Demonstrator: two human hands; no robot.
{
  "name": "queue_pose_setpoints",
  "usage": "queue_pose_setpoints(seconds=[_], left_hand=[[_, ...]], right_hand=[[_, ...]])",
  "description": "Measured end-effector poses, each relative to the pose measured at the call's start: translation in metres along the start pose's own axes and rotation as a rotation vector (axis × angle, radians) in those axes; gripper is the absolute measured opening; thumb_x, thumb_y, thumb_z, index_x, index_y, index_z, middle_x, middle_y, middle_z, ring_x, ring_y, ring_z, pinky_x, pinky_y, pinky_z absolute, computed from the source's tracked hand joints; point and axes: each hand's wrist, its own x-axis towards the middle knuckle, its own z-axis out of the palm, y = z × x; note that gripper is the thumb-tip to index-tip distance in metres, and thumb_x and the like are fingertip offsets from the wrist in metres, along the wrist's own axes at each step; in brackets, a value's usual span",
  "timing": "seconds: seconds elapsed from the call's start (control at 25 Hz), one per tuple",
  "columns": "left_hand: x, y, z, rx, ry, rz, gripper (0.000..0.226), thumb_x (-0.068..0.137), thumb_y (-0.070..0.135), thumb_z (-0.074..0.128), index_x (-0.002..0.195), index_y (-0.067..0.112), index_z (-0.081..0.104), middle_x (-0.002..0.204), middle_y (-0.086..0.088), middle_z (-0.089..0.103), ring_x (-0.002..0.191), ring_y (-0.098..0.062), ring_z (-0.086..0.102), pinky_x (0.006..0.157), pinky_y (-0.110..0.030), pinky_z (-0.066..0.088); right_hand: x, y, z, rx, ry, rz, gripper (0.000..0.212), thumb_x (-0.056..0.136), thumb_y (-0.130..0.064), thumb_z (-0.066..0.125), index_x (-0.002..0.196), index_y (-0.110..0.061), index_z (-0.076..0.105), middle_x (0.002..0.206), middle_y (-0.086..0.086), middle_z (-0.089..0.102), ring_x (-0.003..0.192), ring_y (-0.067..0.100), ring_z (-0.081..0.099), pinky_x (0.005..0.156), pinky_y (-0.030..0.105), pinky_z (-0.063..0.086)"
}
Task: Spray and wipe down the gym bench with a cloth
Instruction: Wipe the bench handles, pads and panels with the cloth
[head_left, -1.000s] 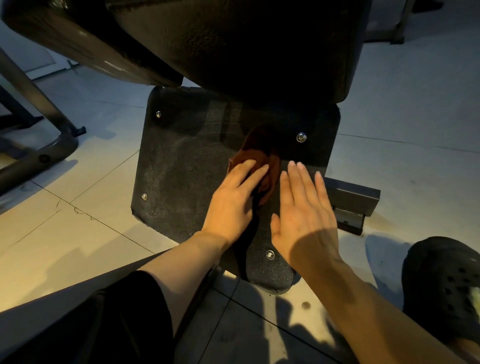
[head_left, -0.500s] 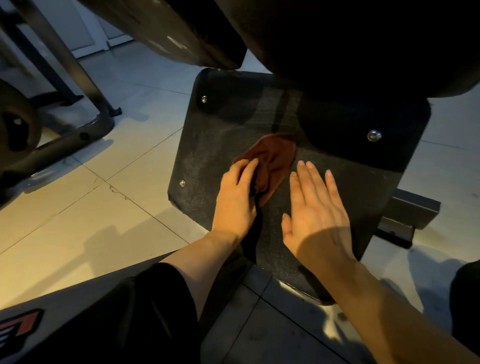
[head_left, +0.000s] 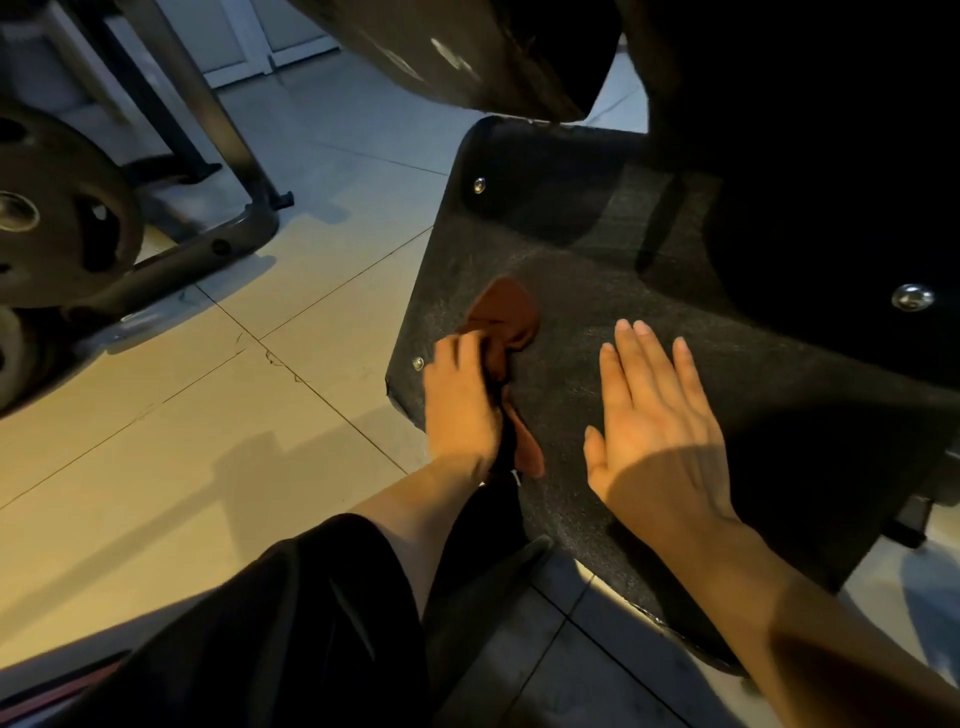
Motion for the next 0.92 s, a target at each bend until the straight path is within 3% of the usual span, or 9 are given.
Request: queue_pose_setpoints(seconds=[0.08, 0.12, 0.32, 0.4, 0.52, 0.56, 0.76, 0.8, 0.92], left_hand=[[0.009, -0.005, -0.004, -0.025, 0.030, -0.261, 0.051, 0.085, 0.001, 0.060, 0.133, 0.011, 0.045, 0.134, -0.014, 0.043, 0.119, -0.035, 0.044, 0.099, -0.038, 0.037], [0.014, 0.005, -0.004, -0.055, 0.041, -0.231, 0.055, 0.086, 0.002, 0.061, 0.137, 0.013, 0.043, 0.139, -0.012, 0.042, 0.126, -0.032, 0.041, 0.106, -0.037, 0.034], [0.032, 0.074, 0.006, -0.087, 0.038, 0.434, 0.056, 0.091, 0.011, 0.058, 0.145, 0.018, 0.041, 0.145, -0.010, 0.040, 0.134, -0.026, 0.033, 0.113, -0.032, 0.022], [0.044, 0.066, 0.008, -0.086, 0.078, 0.323, 0.053, 0.092, 0.011, 0.057, 0.143, 0.019, 0.044, 0.147, -0.010, 0.038, 0.134, -0.026, 0.034, 0.114, -0.035, 0.027], [0.062, 0.058, 0.008, -0.175, 0.146, -0.108, 0.056, 0.092, 0.006, 0.056, 0.144, 0.019, 0.042, 0.149, -0.005, 0.035, 0.134, -0.024, 0.034, 0.115, -0.034, 0.029], [0.060, 0.066, 0.008, -0.166, 0.162, -0.095, 0.057, 0.092, 0.007, 0.056, 0.145, 0.020, 0.040, 0.148, -0.005, 0.036, 0.133, -0.024, 0.034, 0.113, -0.033, 0.029], [0.036, 0.083, 0.006, -0.031, 0.057, 0.528, 0.054, 0.091, 0.012, 0.058, 0.142, 0.020, 0.046, 0.138, -0.013, 0.045, 0.122, -0.029, 0.042, 0.103, -0.036, 0.035], [0.048, 0.075, 0.004, -0.002, 0.053, 0.460, 0.054, 0.090, 0.010, 0.058, 0.142, 0.020, 0.046, 0.141, -0.012, 0.043, 0.125, -0.029, 0.040, 0.105, -0.036, 0.035], [0.071, 0.059, 0.000, -0.102, 0.103, -0.112, 0.052, 0.092, 0.005, 0.054, 0.142, 0.019, 0.046, 0.148, -0.007, 0.037, 0.133, -0.028, 0.036, 0.113, -0.035, 0.028]], right_hand=[[0.004, 0.001, -0.001, -0.012, 0.011, -0.015, 0.080, 0.066, -0.021, 0.078, 0.132, 0.011, 0.047, 0.145, 0.028, 0.039, 0.139, 0.037, 0.034, 0.114, 0.048, 0.014], [0.006, 0.002, -0.001, -0.017, 0.014, -0.024, 0.080, 0.067, -0.021, 0.077, 0.133, 0.011, 0.046, 0.146, 0.027, 0.039, 0.139, 0.037, 0.034, 0.114, 0.048, 0.013], [0.015, 0.003, 0.000, -0.021, 0.022, -0.072, 0.073, 0.074, -0.021, 0.070, 0.136, 0.009, 0.045, 0.147, 0.026, 0.037, 0.141, 0.036, 0.031, 0.116, 0.049, 0.017], [0.019, 0.006, -0.001, -0.021, 0.036, -0.084, 0.074, 0.073, -0.023, 0.071, 0.136, 0.008, 0.046, 0.147, 0.026, 0.037, 0.140, 0.035, 0.032, 0.116, 0.049, 0.016], [0.021, 0.012, -0.001, -0.028, 0.035, -0.093, 0.077, 0.070, -0.024, 0.074, 0.135, 0.008, 0.047, 0.147, 0.026, 0.039, 0.139, 0.035, 0.035, 0.115, 0.049, 0.016], [0.021, 0.013, -0.001, -0.025, 0.035, -0.095, 0.077, 0.070, -0.024, 0.074, 0.135, 0.008, 0.047, 0.146, 0.026, 0.039, 0.139, 0.035, 0.035, 0.115, 0.049, 0.016], [0.021, 0.013, -0.003, -0.029, 0.039, -0.102, 0.076, 0.068, -0.022, 0.076, 0.131, 0.010, 0.050, 0.143, 0.025, 0.044, 0.139, 0.035, 0.036, 0.115, 0.048, 0.017], [0.021, 0.014, -0.004, -0.024, 0.047, -0.098, 0.076, 0.068, -0.022, 0.076, 0.132, 0.010, 0.049, 0.143, 0.026, 0.043, 0.138, 0.035, 0.036, 0.115, 0.048, 0.017], [0.019, 0.020, -0.008, -0.031, 0.057, -0.075, 0.076, 0.069, -0.023, 0.074, 0.133, 0.009, 0.048, 0.145, 0.026, 0.041, 0.139, 0.036, 0.035, 0.114, 0.047, 0.016]])
